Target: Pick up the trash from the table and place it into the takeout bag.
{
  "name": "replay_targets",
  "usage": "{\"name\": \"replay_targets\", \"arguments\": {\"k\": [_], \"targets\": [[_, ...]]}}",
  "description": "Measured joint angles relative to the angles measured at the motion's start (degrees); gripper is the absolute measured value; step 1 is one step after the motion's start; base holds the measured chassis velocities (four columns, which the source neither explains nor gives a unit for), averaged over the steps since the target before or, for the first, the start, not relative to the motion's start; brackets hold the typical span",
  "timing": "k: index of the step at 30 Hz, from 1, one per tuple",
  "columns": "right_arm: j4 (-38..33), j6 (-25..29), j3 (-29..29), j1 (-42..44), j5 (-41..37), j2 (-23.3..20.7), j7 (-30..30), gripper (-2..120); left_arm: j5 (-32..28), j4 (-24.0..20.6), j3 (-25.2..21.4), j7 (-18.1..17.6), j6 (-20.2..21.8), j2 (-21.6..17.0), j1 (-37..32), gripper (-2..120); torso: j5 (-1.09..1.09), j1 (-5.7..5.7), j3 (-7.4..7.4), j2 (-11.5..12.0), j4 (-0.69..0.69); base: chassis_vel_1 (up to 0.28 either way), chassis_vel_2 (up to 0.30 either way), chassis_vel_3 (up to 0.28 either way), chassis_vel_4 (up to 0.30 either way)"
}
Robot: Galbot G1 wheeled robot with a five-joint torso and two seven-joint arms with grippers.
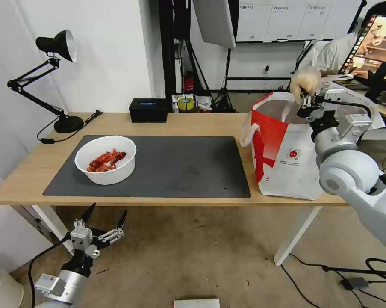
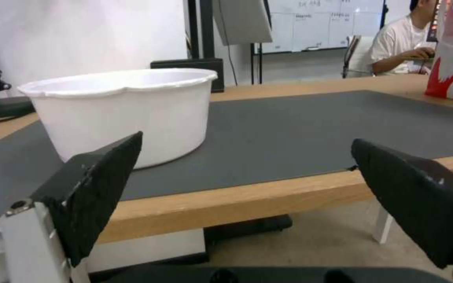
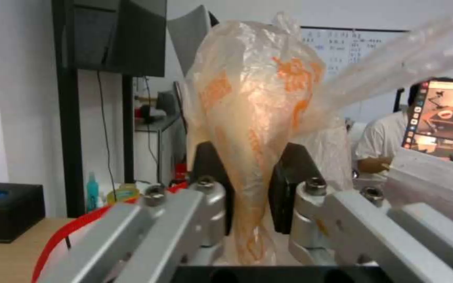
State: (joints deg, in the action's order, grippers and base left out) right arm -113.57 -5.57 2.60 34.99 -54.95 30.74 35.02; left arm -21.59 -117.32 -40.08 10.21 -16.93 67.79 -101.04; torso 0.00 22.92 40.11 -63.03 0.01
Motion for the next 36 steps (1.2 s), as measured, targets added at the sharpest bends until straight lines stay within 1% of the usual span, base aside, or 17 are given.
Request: {"name": "replay_targets", "arguments": {"k": [1, 2, 5, 6, 9, 10, 13, 14, 17, 18, 20, 21, 23, 31, 33, 36], "targets": [[-0.23, -0.48, 0.11, 0.06, -0.3, -0.09, 0.68, 27, 0.01, 0.05, 0.15, 0.02, 0.0, -0.01, -0.01, 100, -0.01, 0.0, 0.0, 0.0, 0.0, 0.0, 0.0, 0.0, 0.0], [-0.23, -0.48, 0.11, 0.06, -0.3, -0.09, 0.68, 27, 0.01, 0.05, 0.15, 0.02, 0.0, -0.01, -0.01, 100, -0.01, 0.0, 0.0, 0.0, 0.0, 0.0, 0.0, 0.0, 0.0], [-0.35, -1.26, 0.19, 0.41, -0.68, -0.68, 1.23, 41, 0.24, 0.11, 0.63, 0.13, 0.01, 0.01, -0.01, 100, 0.0, 0.0, 0.0, 0.0, -0.01, 0.0, 0.0, 0.0, 0.0], [-0.35, -1.26, 0.19, 0.41, -0.68, -0.68, 1.23, 41, 0.24, 0.11, 0.63, 0.13, 0.01, 0.01, -0.01, 100, 0.0, 0.0, 0.0, 0.0, -0.01, 0.0, 0.0, 0.0, 0.0], [-0.61, -1.92, 0.45, 0.58, -1.37, -1.32, 1.23, 56, 0.46, -0.02, 0.84, 0.16, 0.03, 0.16, -0.13, 100, 0.0, 0.0, 0.0, 0.0, -0.01, 0.0, 0.0, 0.0, 0.0], [-0.61, -1.92, 0.45, 0.58, -1.37, -1.32, 1.23, 56, 0.46, -0.02, 0.84, 0.16, 0.03, 0.16, -0.13, 100, 0.0, 0.0, 0.0, 0.0, -0.01, 0.0, 0.0, 0.0, 0.0], [-1.56, -2.59, 0.97, 0.97, -2.19, -1.74, 1.21, 71, 0.55, -0.32, 0.71, 0.18, 0.03, 0.21, -0.43, 100, 0.0, 0.0, 0.0, 0.0, 0.0, 0.0, 0.0, 0.0, 0.0], [-1.56, -2.59, 0.97, 0.97, -2.19, -1.74, 1.21, 71, 0.55, -0.32, 0.71, 0.18, 0.03, 0.21, -0.43, 100, 0.0, 0.0, 0.0, 0.0, 0.0, 0.0, 0.0, 0.0, 0.0], [-2.41, -3.03, 1.56, 1.73, -2.9, -2.02, 1.18, 84, 0.75, -0.83, 0.39, 0.19, 0.03, 0.49, -0.93, 100, 0.0, 0.0, 0.0, 0.0, 0.0, 0.0, 0.0, 0.0, 0.0], [-2.41, -3.03, 1.56, 1.73, -2.9, -2.02, 1.18, 84, 0.75, -0.83, 0.39, 0.19, 0.03, 0.49, -0.93, 100, 0.0, 0.0, 0.0, 0.0, 0.0, 0.0, 0.0, 0.0, 0.0], [-2.68, -3.23, 1.93, 2.23, -2.99, -2.27, 1.15, 94, 1.01, -1.1, 0.24, 0.2, -0.05, 0.75, -1.27, 100, 0.0, 0.0, 0.0, 0.0, -0.01, 0.0, 0.0, 0.0, 0.0], [-2.68, -3.23, 1.93, 2.23, -2.99, -2.27, 1.15, 94, 1.01, -1.1, 0.24, 0.2, -0.05, 0.75, -1.27, 100, 0.0, 0.0, 0.0, 0.0, -0.01, 0.0, 0.0, 0.0, 0.0], [-2.88, -3.31, 2.36, 2.65, -3.08, -2.47, 1.15, 99, 1.13, -1.53, 0.05, 0.2, -0.16, 0.95, -1.58, 100, 0.0, 0.0, 0.0, 0.0, 0.0, 0.0, 0.0, 0.0, 0.0], [-4.44, -3.18, 4.75, 5.6, -3.29, -2.72, 0.86, 100, 1.13, -2.72, -0.98, 0.23, -0.26, 1.08, -2.41, 100, 0.0, 0.0, 0.0, 0.0, -0.01, 0.0, 0.0, 0.0, 0.0], [-4.99, -2.12, 5.2, 6.44, -3.3, -2.64, 0.13, 100, 1.1, -2.89, -1.18, 0.23, -0.29, 1.09, -2.53, 100, 0.0, 0.0, 0.0, 0.0, -0.01, 0.0, 0.0, 0.0, 0.0], [-7.69, 2.17, 6.47, 9.15, -3.47, -2.57, -3.83, 100, 0.83, -3.31, -1.6, 0.23, -0.31, 1.15, -2.62, 100, 0.0, 0.0, 0.0, 0.0, 0.0, 0.0, 0.0, 0.0, 0.0]]}}
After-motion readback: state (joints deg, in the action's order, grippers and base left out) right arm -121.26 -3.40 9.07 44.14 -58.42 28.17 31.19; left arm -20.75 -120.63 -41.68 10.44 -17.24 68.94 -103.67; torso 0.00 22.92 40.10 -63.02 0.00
